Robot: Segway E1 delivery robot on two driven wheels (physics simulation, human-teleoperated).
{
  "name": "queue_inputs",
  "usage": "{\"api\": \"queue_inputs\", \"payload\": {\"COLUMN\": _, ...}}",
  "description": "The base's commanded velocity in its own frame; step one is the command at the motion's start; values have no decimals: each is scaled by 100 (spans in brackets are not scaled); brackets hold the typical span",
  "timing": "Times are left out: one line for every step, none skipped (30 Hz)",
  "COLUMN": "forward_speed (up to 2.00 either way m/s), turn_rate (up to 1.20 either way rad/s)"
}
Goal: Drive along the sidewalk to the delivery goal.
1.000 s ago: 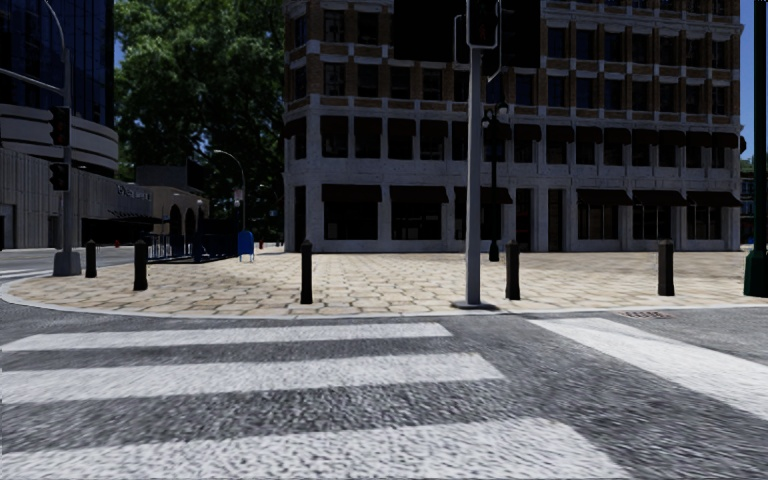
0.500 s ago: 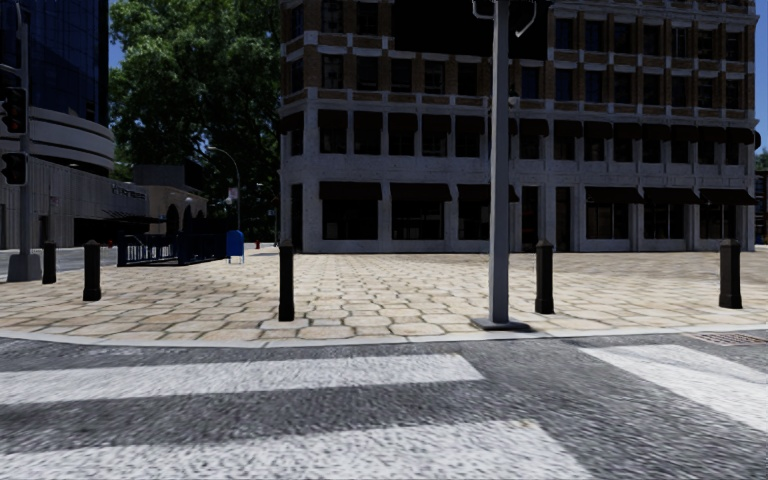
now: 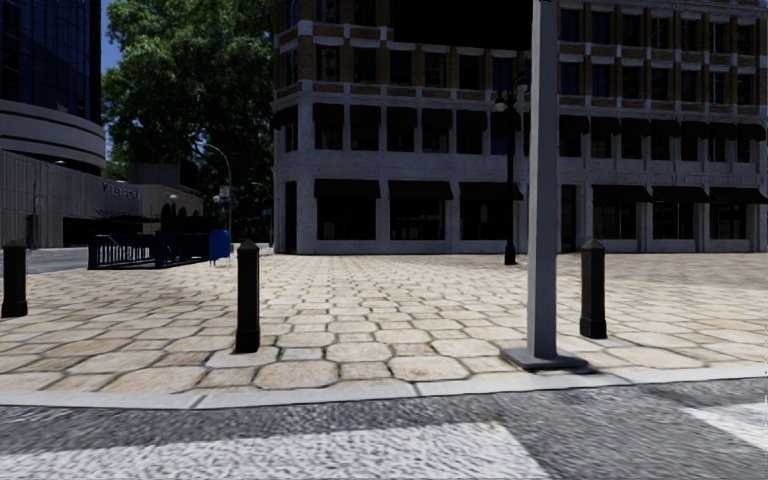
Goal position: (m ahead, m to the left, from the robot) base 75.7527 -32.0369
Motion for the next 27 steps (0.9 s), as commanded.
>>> {"api": "queue_inputs", "payload": {"forward_speed": 200, "turn_rate": 0}}
{"api": "queue_inputs", "payload": {"forward_speed": 200, "turn_rate": 0}}
{"api": "queue_inputs", "payload": {"forward_speed": 200, "turn_rate": 0}}
{"api": "queue_inputs", "payload": {"forward_speed": 200, "turn_rate": 0}}
{"api": "queue_inputs", "payload": {"forward_speed": 196, "turn_rate": 0}}
{"api": "queue_inputs", "payload": {"forward_speed": 173, "turn_rate": 0}}
{"api": "queue_inputs", "payload": {"forward_speed": 155, "turn_rate": 0}}
{"api": "queue_inputs", "payload": {"forward_speed": 147, "turn_rate": 0}}
{"api": "queue_inputs", "payload": {"forward_speed": 147, "turn_rate": 0}}
{"api": "queue_inputs", "payload": {"forward_speed": 145, "turn_rate": 0}}
{"api": "queue_inputs", "payload": {"forward_speed": 144, "turn_rate": 0}}
{"api": "queue_inputs", "payload": {"forward_speed": 144, "turn_rate": 0}}
{"api": "queue_inputs", "payload": {"forward_speed": 144, "turn_rate": 0}}
{"api": "queue_inputs", "payload": {"forward_speed": 144, "turn_rate": 0}}
{"api": "queue_inputs", "payload": {"forward_speed": 144, "turn_rate": 0}}
{"api": "queue_inputs", "payload": {"forward_speed": 144, "turn_rate": 0}}
{"api": "queue_inputs", "payload": {"forward_speed": 144, "turn_rate": 0}}
{"api": "queue_inputs", "payload": {"forward_speed": 142, "turn_rate": 0}}
{"api": "queue_inputs", "payload": {"forward_speed": 141, "turn_rate": 0}}
{"api": "queue_inputs", "payload": {"forward_speed": 141, "turn_rate": 0}}
{"api": "queue_inputs", "payload": {"forward_speed": 141, "turn_rate": 0}}
{"api": "queue_inputs", "payload": {"forward_speed": 141, "turn_rate": 0}}
{"api": "queue_inputs", "payload": {"forward_speed": 141, "turn_rate": 0}}
{"api": "queue_inputs", "payload": {"forward_speed": 141, "turn_rate": 0}}
{"api": "queue_inputs", "payload": {"forward_speed": 141, "turn_rate": 0}}
{"api": "queue_inputs", "payload": {"forward_speed": 141, "turn_rate": 0}}
{"api": "queue_inputs", "payload": {"forward_speed": 141, "turn_rate": 0}}
